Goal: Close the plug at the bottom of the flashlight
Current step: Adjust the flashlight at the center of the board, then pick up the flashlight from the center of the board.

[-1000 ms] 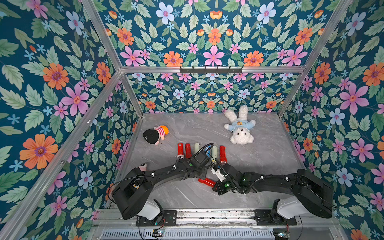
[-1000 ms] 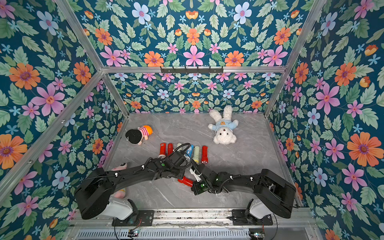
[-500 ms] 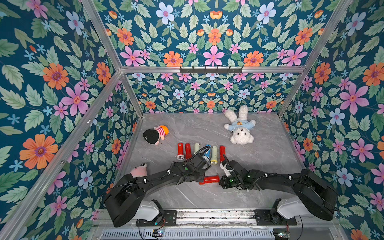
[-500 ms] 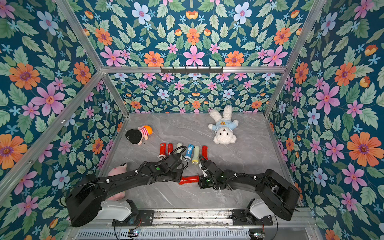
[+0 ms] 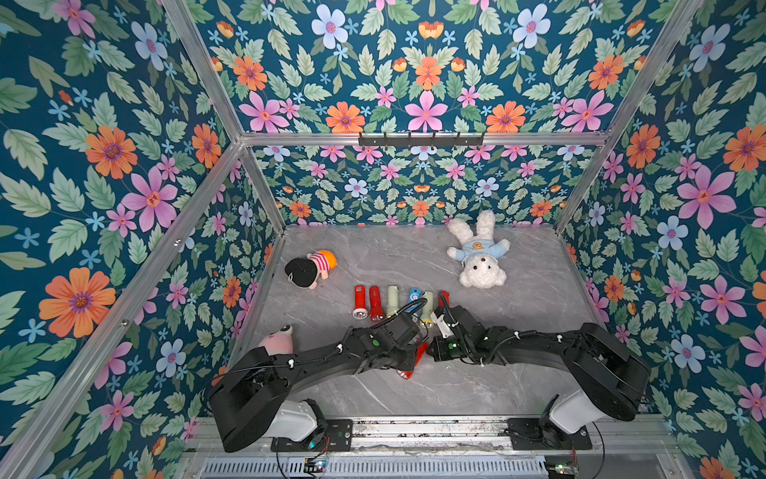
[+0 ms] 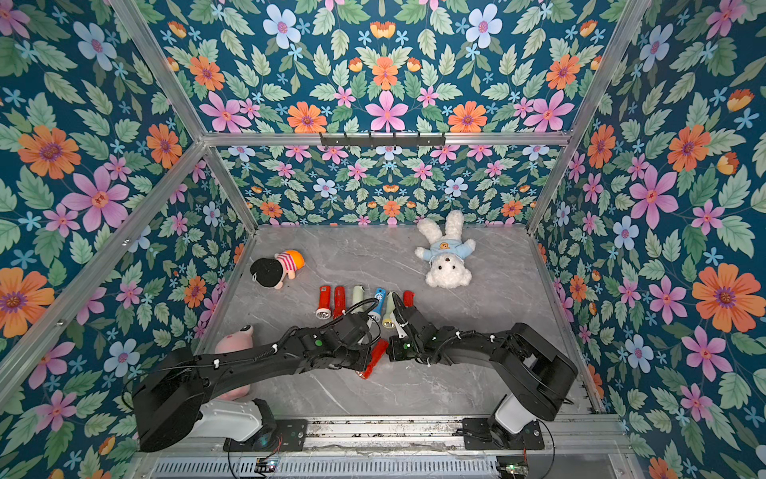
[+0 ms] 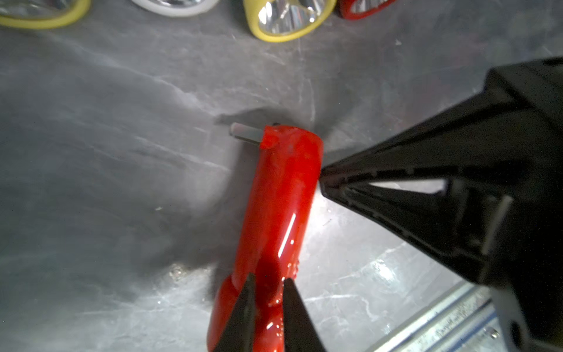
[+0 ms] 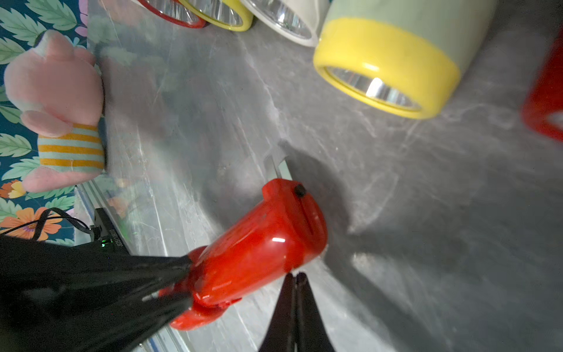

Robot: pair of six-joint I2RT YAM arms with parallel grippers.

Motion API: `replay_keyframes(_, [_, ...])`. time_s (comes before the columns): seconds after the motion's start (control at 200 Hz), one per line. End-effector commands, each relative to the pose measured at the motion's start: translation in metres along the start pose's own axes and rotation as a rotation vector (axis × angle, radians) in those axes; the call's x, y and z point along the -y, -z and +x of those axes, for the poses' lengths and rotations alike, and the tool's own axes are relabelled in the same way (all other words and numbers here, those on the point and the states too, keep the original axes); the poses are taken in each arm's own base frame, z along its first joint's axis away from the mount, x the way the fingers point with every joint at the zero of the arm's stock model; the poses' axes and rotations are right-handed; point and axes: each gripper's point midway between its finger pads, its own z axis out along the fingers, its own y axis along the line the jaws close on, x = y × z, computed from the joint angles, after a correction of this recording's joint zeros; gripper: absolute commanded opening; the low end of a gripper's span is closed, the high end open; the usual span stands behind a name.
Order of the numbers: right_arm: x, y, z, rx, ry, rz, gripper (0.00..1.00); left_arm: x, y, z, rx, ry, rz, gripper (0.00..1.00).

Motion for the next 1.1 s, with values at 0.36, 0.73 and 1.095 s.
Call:
replay_keyframes(0.36, [0.000,0.078,-0.017,0.198,-0.001,0.023,0.13,0.007,0.018,-0.028,0.085,-0.060,-0.035,0.52])
replay_keyframes(0.73, [0.042,0.138,-0.013,0.369,-0.096,0.100,0.38,-0.010,-0.016,-0.018,-0.032,-0.111,-0.160,0.65])
replay_keyframes(1.095, [0.056,0.138,-0.011,0.356,-0.137,0.103,0.39,-0.009,-0.037,-0.017,-0.045,-0.087,-0.151,0.51])
